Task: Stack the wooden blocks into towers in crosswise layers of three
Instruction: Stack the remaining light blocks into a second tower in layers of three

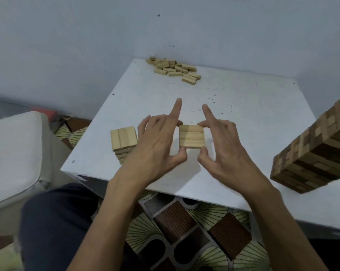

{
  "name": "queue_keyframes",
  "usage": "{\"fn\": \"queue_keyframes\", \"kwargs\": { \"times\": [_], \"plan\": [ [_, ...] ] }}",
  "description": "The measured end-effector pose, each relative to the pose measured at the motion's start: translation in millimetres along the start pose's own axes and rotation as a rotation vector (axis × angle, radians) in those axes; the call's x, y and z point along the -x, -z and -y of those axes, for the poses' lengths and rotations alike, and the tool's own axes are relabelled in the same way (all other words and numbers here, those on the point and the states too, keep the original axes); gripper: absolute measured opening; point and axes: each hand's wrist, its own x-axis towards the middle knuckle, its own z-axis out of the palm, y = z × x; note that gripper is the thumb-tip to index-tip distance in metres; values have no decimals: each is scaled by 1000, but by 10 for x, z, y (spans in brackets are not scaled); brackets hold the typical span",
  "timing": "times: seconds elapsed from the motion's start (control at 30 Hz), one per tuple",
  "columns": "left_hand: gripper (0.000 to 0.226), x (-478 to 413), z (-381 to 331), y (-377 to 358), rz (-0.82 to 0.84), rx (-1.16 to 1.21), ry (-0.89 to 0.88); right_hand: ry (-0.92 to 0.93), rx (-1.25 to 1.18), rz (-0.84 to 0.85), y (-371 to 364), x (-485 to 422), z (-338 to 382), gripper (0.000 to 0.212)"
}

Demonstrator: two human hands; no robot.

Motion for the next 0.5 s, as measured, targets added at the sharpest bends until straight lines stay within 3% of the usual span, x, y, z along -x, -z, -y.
{"fn": "queue_keyframes", "kwargs": {
  "times": [0.5],
  "plan": [
    [94,570,628,616,-122,16,260,228,-100,132,-497,-639,699,92]
  ]
}}
